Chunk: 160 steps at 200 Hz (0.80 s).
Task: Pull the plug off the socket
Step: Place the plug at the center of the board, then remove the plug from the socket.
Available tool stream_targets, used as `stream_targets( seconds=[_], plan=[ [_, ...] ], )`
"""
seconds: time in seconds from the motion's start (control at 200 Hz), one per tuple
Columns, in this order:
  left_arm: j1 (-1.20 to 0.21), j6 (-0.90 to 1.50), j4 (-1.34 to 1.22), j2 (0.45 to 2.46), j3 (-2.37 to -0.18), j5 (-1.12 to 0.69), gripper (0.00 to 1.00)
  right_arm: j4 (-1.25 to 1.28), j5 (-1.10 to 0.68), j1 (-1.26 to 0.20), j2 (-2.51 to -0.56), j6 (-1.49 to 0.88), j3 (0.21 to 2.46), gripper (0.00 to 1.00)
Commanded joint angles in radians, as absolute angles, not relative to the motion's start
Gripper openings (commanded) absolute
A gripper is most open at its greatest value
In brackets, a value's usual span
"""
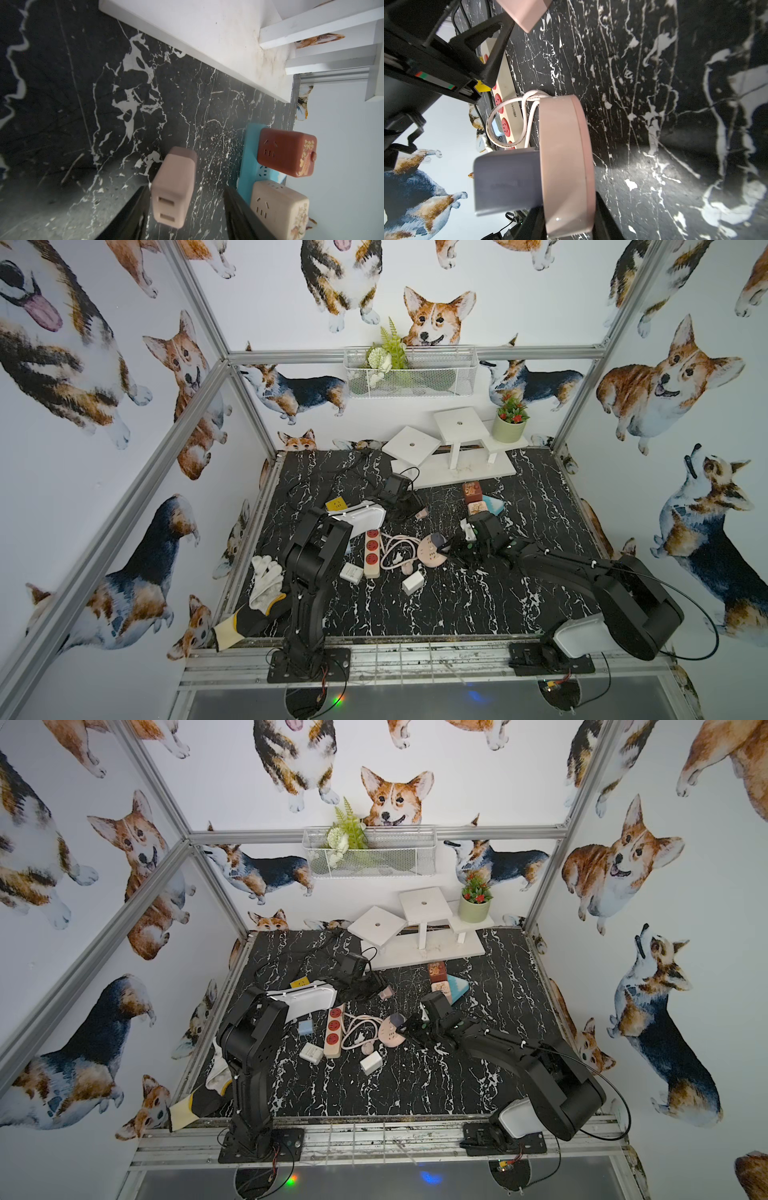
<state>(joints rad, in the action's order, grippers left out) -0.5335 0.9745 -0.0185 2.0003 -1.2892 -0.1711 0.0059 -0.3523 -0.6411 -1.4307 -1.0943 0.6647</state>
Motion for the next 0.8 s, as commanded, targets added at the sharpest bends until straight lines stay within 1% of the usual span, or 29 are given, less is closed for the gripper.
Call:
stream_targets(
  seconds=[0.0,0.15,0.3,0.455,0.541,0.621,0.721,0.796],
  plan=[
    [-0.532,0.952,-0.022,1.971,-1.283,-0.147,0.64,-0.198,-0.291,-0.641,-1.436,-1.073,0.662,0.0],
    [-0.528,0.876,0.05,1.931,-1.306,-0.141,0.67,-0.193,-0.294,-0.641,-1.439,-1.071,0.67,0.0],
    [-0.528,0.74,0.149,1.866,-1.339,-0.158,0.66,-0.197,-0.296,-0.641,-1.443,-1.063,0.678,0.0],
    [-0.53,0.654,0.502,1.874,-1.503,-0.205,0.62,-0.192,-0.298,-0.641,-1.447,-1.054,0.68,0.0],
    [-0.526,0.697,0.657,1.89,-1.574,-0.279,0.62,-0.188,-0.298,-0.641,-1.448,-1.052,0.674,0.0],
    [-0.525,0.776,0.722,1.889,-1.57,-0.357,0.63,-0.184,-0.297,-0.641,-1.447,-1.053,0.666,0.0],
    [-0.532,0.86,0.691,1.857,-1.495,-0.457,0.63,-0.176,-0.297,-0.641,-1.442,-1.055,0.655,0.0],
    [-0.544,0.91,0.633,1.805,-1.417,-0.476,0.65,-0.172,-0.297,-0.641,-1.443,-1.055,0.652,0.0]
  ],
)
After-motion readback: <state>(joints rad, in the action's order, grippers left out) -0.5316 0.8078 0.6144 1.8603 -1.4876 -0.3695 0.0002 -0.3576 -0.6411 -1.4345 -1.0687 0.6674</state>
